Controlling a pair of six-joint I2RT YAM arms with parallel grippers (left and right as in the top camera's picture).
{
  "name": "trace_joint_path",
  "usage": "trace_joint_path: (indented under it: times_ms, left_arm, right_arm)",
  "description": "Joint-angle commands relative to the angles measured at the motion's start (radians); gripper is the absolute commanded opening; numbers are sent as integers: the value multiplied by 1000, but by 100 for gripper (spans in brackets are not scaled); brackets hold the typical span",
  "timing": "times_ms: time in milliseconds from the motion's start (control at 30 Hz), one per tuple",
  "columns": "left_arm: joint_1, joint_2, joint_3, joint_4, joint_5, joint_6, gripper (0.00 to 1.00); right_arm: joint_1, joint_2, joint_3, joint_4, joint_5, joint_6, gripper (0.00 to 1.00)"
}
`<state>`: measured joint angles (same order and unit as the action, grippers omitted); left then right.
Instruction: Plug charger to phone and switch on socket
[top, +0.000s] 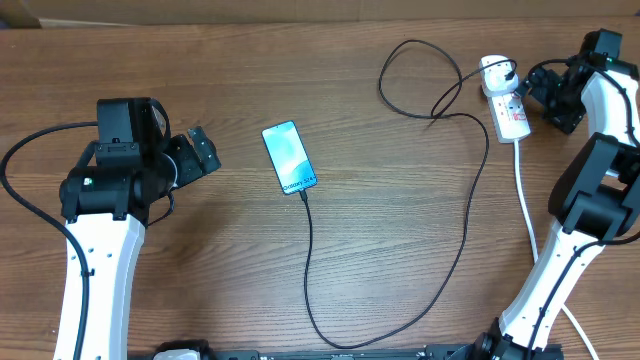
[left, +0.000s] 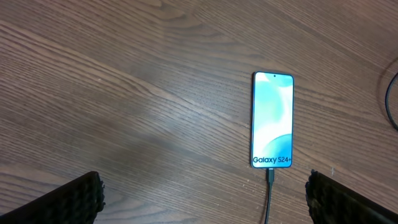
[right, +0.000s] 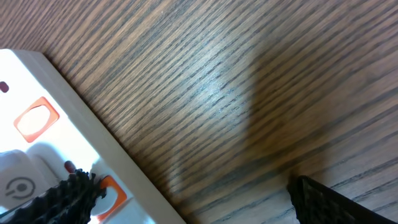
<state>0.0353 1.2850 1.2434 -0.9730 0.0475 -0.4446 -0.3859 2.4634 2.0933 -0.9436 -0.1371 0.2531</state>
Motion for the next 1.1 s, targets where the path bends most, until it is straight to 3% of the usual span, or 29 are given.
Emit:
trace_joint_path:
  times_ms: [0, 733, 1067]
  left_arm:
    - [5, 4, 3, 2, -3, 11, 99]
    - [5, 4, 3, 2, -3, 11, 100]
    - [5, 4, 3, 2, -3, 11, 100]
  right_arm:
    - [14, 50, -13, -38, -52, -53, 100]
    - [10, 39, -7, -69, -119, -82, 100]
    - [-13, -166, 22, -101, -119, -39, 100]
